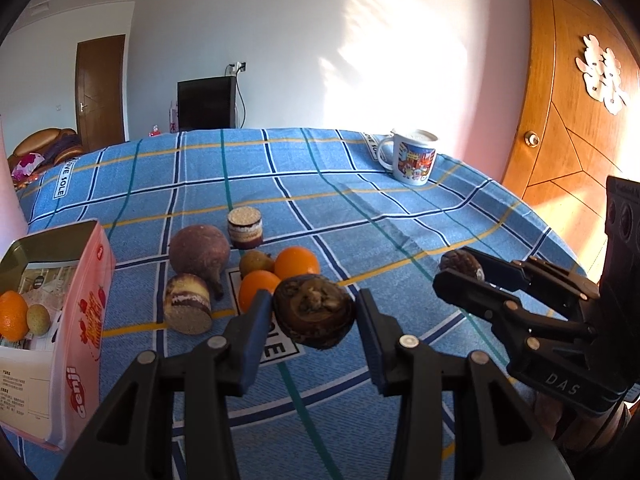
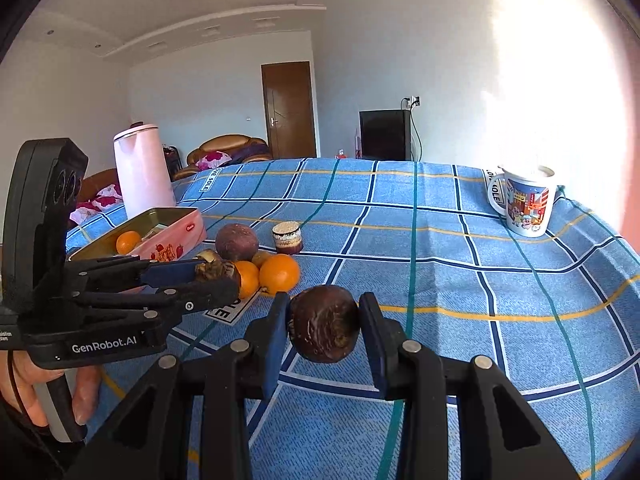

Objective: Organize fruits
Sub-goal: 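Lift and carry both dark brown fruits over the tin box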

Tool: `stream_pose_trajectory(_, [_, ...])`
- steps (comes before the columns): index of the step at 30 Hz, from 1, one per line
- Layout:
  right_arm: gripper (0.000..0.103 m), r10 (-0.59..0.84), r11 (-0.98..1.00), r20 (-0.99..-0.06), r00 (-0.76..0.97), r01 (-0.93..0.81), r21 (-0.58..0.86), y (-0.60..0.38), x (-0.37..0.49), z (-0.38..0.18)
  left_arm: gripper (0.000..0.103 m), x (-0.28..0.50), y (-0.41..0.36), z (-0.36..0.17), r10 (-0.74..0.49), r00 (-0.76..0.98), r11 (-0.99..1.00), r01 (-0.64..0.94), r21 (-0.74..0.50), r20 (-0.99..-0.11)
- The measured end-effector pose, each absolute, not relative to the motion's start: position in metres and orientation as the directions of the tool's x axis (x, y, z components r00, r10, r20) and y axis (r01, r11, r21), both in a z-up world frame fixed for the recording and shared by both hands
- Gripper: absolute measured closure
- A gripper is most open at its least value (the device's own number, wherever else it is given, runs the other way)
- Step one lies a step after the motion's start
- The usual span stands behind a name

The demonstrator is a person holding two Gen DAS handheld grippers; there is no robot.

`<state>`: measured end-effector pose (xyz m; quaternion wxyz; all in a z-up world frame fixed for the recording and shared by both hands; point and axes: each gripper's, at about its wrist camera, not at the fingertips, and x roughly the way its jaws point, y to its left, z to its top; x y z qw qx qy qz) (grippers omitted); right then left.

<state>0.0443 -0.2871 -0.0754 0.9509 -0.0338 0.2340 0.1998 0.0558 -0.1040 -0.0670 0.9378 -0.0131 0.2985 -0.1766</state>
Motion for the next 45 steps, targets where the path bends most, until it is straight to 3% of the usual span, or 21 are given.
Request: stream_pose_trajectory(45, [0.066,0.404,0.906,-0.276,0.872,-0.422,-0.009,-0.294,0.013,-0.068,0.058,0.020,-0.109,-0.050,-0.273,0.882,0.957,0.291,-0.009,-0.383])
